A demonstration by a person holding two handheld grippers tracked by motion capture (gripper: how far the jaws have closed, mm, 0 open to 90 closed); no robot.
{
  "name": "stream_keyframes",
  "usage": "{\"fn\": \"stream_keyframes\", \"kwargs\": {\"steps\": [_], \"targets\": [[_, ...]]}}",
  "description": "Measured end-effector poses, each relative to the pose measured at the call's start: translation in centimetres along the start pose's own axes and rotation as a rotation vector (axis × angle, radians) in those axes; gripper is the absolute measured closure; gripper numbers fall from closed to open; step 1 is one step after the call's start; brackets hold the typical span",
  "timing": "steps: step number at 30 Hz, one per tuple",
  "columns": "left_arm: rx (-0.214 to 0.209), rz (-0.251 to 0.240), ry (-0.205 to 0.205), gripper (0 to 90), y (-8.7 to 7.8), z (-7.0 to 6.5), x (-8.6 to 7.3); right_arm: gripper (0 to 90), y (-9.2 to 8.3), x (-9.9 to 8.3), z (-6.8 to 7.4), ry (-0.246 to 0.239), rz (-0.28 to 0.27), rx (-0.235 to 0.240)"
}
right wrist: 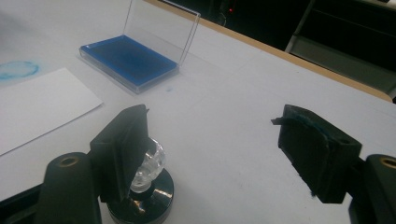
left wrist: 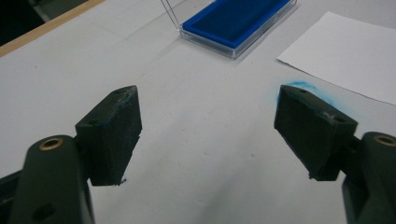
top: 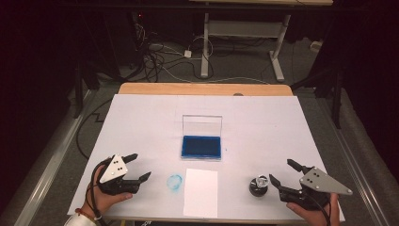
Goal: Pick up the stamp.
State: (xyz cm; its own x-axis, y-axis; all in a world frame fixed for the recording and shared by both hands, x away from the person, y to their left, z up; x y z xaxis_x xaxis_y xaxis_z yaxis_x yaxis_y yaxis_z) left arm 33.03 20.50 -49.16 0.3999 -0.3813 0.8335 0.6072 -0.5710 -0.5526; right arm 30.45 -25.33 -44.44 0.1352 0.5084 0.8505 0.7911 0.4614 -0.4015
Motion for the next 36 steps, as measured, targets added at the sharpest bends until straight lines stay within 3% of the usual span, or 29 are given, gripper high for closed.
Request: {"fn": "stream_keyframes", "kwargs": {"steps": [9, 16, 19, 23, 36], "targets": [[-0.007, 0.006, 0.016, 22.2, 0.0, -0.2, -0.1, 23.8, 0.1, 0.0, 0.5, -0.022, 0.047, 0.057], [-0.012, 0.022, 0.032, 22.2, 0.0, -0.5, -0.4, 23.4, 0.6, -0.3, 1.5, -0.031, 0.141, 0.142], [-0.010, 0.023, 0.040, 22.2, -0.1, -0.7, -0.4, 25.1, 1.0, -0.6, 2.2, -0.037, 0.211, 0.187], [-0.015, 0.031, 0.037, 22.2, 0.1, -0.7, -0.4, 29.3, 2.0, -1.3, 2.7, -0.052, 0.297, 0.195], [-0.021, 0.059, 0.046, 22.2, 0.7, -0.8, -0.7, 45.5, 3.8, -1.2, 3.4, -0.074, 0.360, 0.252]]}}
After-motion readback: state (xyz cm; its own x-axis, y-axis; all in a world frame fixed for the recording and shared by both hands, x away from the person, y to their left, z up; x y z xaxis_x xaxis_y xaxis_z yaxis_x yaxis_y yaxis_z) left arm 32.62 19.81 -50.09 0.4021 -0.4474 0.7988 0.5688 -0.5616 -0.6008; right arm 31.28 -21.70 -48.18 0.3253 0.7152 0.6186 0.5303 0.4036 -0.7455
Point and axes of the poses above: each handheld gripper's, and its own axes: y roughly forward along the jaws, x roughly out of its top, z roughly to its left, the point moved 7 cm from there along y, roughly forward along the jaws, and after that the axes turned 10 degrees about -y, right-handed, at the moved point
